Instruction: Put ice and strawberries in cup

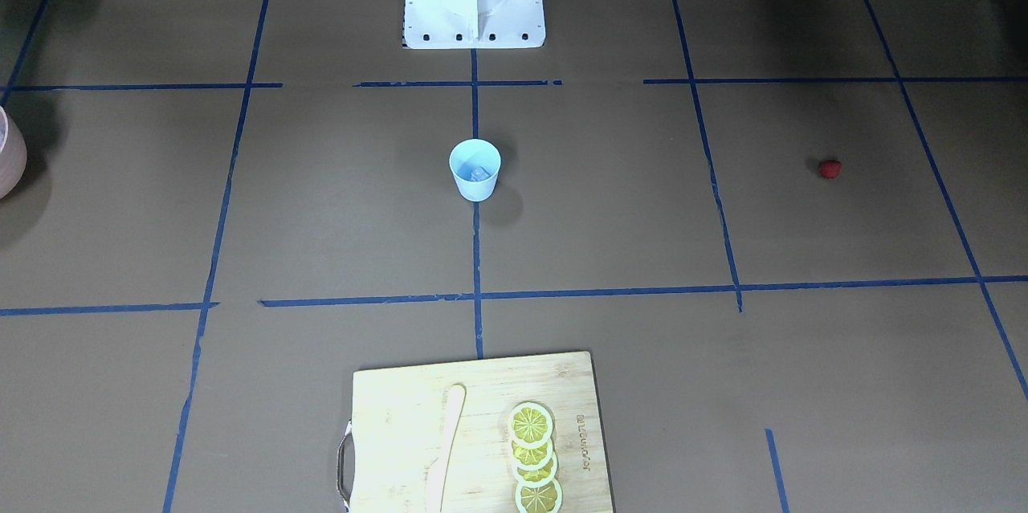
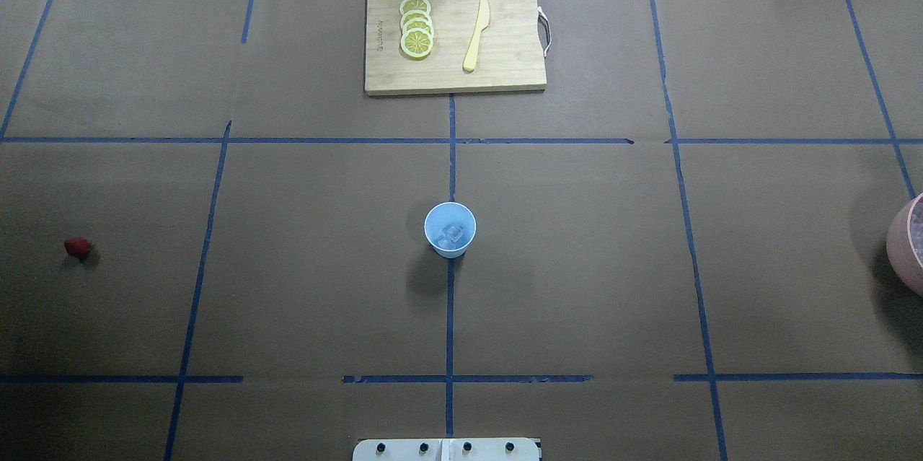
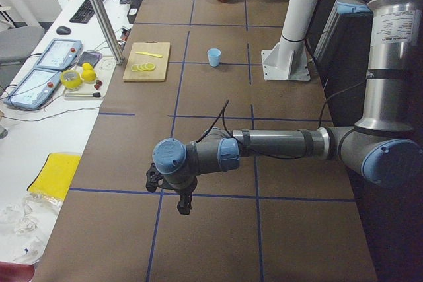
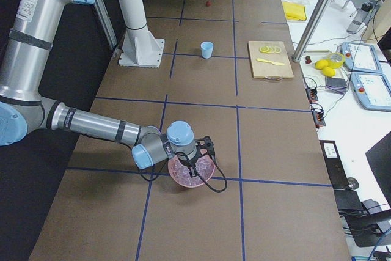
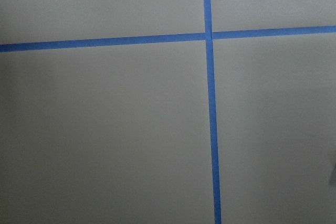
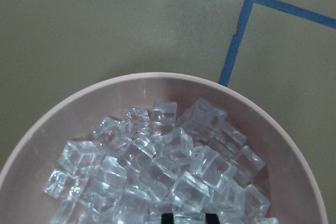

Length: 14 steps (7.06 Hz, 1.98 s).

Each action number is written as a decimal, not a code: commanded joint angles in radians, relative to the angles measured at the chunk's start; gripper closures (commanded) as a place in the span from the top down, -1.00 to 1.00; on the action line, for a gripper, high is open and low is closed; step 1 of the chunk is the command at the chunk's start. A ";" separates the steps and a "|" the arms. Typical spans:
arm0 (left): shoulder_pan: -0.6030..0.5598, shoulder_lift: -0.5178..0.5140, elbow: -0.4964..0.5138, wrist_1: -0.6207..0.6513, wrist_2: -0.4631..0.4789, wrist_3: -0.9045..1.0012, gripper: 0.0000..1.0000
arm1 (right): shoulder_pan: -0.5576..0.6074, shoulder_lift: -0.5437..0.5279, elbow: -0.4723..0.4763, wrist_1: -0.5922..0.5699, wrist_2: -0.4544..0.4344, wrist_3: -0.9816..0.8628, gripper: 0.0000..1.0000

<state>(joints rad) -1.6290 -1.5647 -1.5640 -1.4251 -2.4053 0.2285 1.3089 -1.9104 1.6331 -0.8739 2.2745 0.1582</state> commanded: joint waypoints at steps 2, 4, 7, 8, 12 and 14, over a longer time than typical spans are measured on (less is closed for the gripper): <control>0.000 0.000 -0.001 0.000 0.000 0.000 1.00 | 0.024 0.036 0.117 -0.116 0.010 0.014 -1.00; 0.000 0.000 -0.001 0.000 0.000 0.000 1.00 | 0.024 0.169 0.253 -0.411 0.008 0.056 -1.00; 0.000 0.000 -0.001 0.000 0.000 0.000 1.00 | -0.076 0.437 0.287 -0.658 -0.001 0.227 -1.00; 0.000 0.000 -0.001 0.000 0.000 0.000 1.00 | -0.139 0.491 0.289 -0.663 -0.003 0.327 -1.00; 0.001 -0.002 -0.001 -0.002 0.000 0.000 1.00 | -0.509 0.758 0.287 -0.719 -0.189 0.801 -1.00; 0.001 -0.002 0.001 0.000 0.000 0.000 1.00 | -0.682 0.963 0.277 -0.943 -0.364 0.910 -1.00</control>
<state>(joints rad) -1.6276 -1.5662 -1.5644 -1.4263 -2.4053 0.2286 0.7329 -1.0647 1.9172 -1.6978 2.0093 0.9904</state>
